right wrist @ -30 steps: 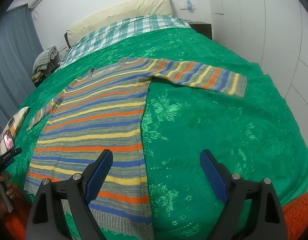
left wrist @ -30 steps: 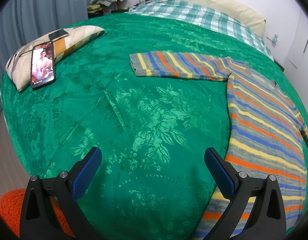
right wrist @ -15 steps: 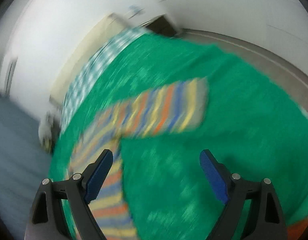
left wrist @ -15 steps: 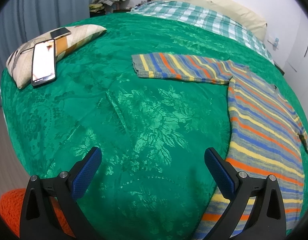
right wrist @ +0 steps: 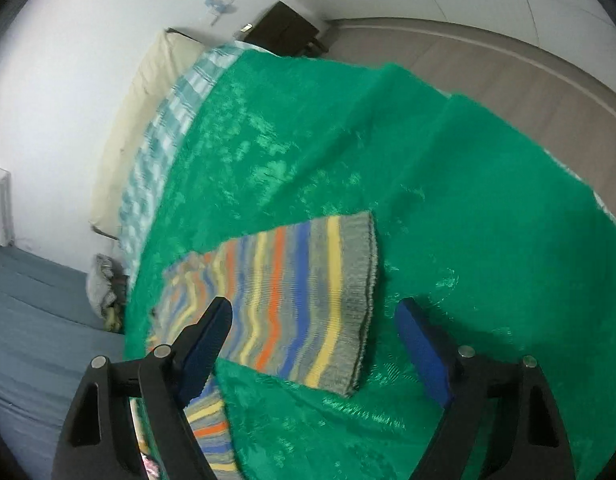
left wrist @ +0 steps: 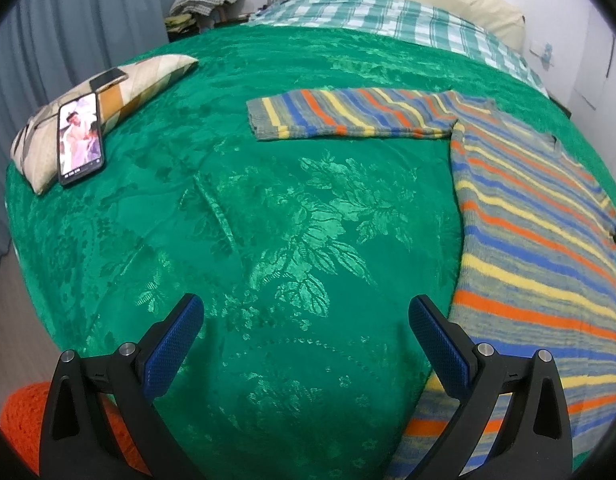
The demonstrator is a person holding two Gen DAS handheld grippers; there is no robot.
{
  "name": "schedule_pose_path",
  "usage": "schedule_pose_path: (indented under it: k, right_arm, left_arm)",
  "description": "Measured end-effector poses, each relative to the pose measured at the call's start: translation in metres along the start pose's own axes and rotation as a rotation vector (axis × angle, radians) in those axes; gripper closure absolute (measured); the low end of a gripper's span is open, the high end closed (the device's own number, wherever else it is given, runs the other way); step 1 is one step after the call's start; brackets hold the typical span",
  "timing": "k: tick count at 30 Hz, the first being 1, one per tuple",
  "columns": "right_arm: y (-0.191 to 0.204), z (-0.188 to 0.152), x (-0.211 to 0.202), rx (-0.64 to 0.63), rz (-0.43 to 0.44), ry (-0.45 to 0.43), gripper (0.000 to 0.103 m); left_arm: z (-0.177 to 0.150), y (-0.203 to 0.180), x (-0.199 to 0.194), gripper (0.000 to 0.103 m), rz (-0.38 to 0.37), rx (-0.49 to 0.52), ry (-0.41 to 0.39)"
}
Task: Fold small clothes
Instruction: 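Reach the right gripper to the extended sleeve cuff and grasp it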
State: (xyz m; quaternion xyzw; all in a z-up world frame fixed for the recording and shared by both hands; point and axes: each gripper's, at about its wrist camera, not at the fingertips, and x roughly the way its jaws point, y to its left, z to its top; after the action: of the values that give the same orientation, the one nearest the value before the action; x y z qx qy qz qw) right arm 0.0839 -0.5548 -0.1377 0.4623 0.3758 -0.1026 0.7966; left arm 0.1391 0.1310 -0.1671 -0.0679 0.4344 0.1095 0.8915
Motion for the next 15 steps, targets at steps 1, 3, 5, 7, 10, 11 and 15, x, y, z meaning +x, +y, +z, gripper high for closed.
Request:
schedule_pose_path:
  k: [1, 3, 5, 7, 10, 11, 15]
  right_arm:
    - [-0.002, 0.001, 0.001, 0.004, -0.01, 0.0, 0.019]
    - [-0.006, 0.003, 0.003, 0.014, -0.015, -0.005, 0.019]
    - [-0.007, 0.006, 0.002, 0.014, -0.019, -0.009, 0.019]
    - [-0.006, 0.007, 0.0, 0.004, -0.033, -0.005, 0.019]
    - [0.003, 0.01, 0.001, -0.012, -0.046, 0.003, 0.019]
    - [0.004, 0.012, 0.002, -0.013, -0.046, 0.007, 0.019]
    - [0.01, 0.016, 0.002, -0.012, -0.023, 0.025, 0.019]
  left_arm:
    - [0.0, 0.002, 0.0, 0.001, -0.006, -0.007, 0.003]
    - [0.001, 0.006, 0.001, 0.001, -0.015, -0.022, 0.007]
    - [0.002, 0.01, 0.002, 0.001, -0.022, -0.035, 0.008]
    - [0.004, 0.012, 0.003, 0.001, -0.03, -0.05, 0.012]
    - [0.004, 0.015, 0.004, 0.001, -0.038, -0.065, 0.014]
    - [0.005, 0.016, 0.003, 0.001, -0.04, -0.068, 0.014]
    - [0.004, 0.017, 0.0, 0.001, -0.048, -0.074, 0.008]
